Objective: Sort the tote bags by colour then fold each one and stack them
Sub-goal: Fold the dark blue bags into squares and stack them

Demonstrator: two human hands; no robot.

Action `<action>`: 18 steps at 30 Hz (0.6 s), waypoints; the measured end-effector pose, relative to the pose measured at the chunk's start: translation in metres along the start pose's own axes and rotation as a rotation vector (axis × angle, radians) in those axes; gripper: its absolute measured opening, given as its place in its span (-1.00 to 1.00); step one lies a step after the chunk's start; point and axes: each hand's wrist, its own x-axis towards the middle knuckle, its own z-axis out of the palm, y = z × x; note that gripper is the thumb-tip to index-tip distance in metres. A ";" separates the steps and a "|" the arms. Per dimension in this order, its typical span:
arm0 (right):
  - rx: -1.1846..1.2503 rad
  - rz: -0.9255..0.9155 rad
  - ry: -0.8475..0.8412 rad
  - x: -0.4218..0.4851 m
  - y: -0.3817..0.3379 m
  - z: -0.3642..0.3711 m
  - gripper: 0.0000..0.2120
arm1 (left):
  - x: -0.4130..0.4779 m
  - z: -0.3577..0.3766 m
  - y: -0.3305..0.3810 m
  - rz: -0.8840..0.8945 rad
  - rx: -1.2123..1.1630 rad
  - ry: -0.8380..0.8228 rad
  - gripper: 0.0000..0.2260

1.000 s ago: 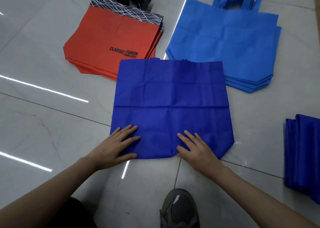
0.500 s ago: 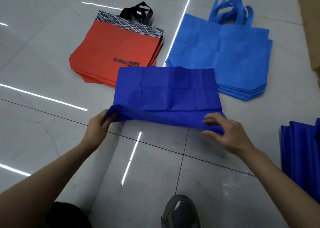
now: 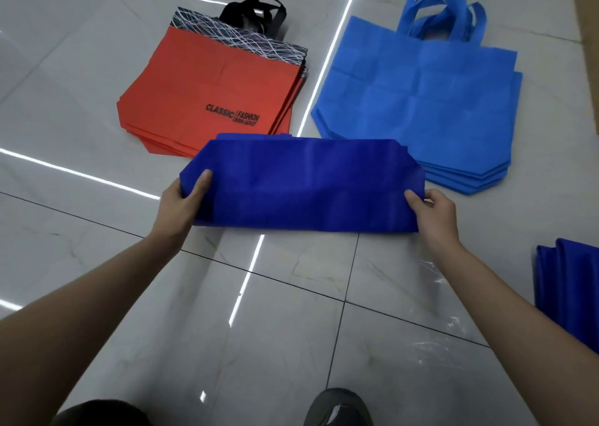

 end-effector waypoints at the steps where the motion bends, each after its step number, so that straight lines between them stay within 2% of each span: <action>1: -0.043 0.024 0.037 0.005 0.000 0.006 -0.75 | 0.002 0.003 -0.004 -0.004 0.014 0.005 -0.68; 4: -0.150 0.085 0.153 0.013 0.005 0.020 -0.78 | 0.011 0.008 -0.015 -0.016 0.097 0.066 -0.69; 8: -0.337 0.069 0.317 0.011 0.014 0.031 -0.78 | 0.020 0.011 -0.023 -0.008 0.171 0.027 -0.71; 10: -0.420 0.040 0.359 0.009 0.017 0.036 -0.76 | 0.024 0.012 -0.027 0.023 0.284 0.026 -0.74; 14: -0.586 0.110 0.463 0.003 0.012 0.050 -0.74 | 0.032 0.018 -0.035 0.084 0.578 0.079 -0.71; 16: -0.665 0.041 0.547 0.001 0.013 0.061 -0.64 | 0.031 0.025 -0.034 0.087 0.674 0.126 -0.68; 18: -0.630 -0.204 0.576 -0.004 0.008 0.076 -0.55 | 0.029 0.030 -0.033 0.113 0.726 0.163 -0.69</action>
